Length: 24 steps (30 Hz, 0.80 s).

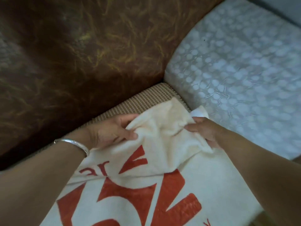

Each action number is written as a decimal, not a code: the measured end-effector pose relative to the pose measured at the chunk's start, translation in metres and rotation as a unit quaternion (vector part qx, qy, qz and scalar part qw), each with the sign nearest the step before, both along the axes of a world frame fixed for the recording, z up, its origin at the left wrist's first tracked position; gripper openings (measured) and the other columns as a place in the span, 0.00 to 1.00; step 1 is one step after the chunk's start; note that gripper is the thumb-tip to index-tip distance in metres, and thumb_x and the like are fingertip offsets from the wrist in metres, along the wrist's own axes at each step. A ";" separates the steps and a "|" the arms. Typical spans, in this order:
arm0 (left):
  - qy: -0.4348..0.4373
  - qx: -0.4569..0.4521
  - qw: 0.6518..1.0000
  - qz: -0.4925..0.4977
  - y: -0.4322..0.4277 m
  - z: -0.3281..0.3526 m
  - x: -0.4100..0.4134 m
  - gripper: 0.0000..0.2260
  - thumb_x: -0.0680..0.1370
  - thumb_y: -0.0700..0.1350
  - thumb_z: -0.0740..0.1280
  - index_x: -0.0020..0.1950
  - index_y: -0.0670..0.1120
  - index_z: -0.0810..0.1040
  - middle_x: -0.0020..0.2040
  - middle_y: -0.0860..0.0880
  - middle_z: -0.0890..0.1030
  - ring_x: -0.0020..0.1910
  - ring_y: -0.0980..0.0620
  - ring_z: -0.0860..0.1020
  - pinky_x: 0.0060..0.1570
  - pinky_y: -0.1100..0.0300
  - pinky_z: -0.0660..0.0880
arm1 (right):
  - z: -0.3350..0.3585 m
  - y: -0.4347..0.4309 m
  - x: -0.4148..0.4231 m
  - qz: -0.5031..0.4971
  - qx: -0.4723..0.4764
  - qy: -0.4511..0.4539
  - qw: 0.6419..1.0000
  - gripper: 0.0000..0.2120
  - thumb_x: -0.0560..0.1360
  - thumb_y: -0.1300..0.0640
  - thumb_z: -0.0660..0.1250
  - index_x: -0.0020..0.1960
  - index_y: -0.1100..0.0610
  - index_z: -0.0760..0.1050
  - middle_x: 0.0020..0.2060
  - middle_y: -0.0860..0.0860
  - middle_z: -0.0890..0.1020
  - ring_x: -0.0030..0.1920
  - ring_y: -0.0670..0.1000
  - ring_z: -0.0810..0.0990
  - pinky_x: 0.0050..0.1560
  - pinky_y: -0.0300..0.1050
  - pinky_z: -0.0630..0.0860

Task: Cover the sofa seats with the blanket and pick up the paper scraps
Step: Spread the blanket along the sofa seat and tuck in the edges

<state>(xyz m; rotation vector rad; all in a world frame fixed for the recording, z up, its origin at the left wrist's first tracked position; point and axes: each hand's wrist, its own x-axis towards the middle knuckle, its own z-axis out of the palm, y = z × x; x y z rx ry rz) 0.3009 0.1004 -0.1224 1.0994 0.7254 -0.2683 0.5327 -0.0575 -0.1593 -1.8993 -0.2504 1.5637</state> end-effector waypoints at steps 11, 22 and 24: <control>0.160 0.646 0.746 0.027 0.002 -0.042 0.058 0.12 0.78 0.40 0.62 0.61 0.43 0.76 0.56 0.41 0.78 0.58 0.41 0.73 0.58 0.56 0.67 | -0.022 0.005 0.008 0.019 -0.111 -0.433 0.895 0.18 0.82 0.51 0.55 0.60 0.65 0.72 0.59 0.65 0.76 0.61 0.63 0.74 0.57 0.50 0.71; 0.127 0.564 0.813 -0.072 -0.011 -0.069 0.064 0.18 0.79 0.39 0.61 0.69 0.44 0.69 0.72 0.44 0.63 0.71 0.46 0.64 0.70 0.61 0.58 | -0.031 0.004 -0.008 0.099 -0.219 -0.446 0.862 0.16 0.81 0.57 0.55 0.65 0.63 0.69 0.63 0.60 0.74 0.64 0.61 0.73 0.61 0.51 0.70; 0.113 0.523 0.834 -0.136 -0.015 -0.076 0.057 0.27 0.78 0.39 0.64 0.75 0.48 0.60 0.77 0.48 0.55 0.76 0.51 0.54 0.73 0.63 0.50 | -0.029 0.012 -0.014 0.137 -0.229 -0.494 0.827 0.15 0.80 0.61 0.54 0.65 0.63 0.67 0.62 0.60 0.74 0.64 0.60 0.72 0.61 0.51 0.69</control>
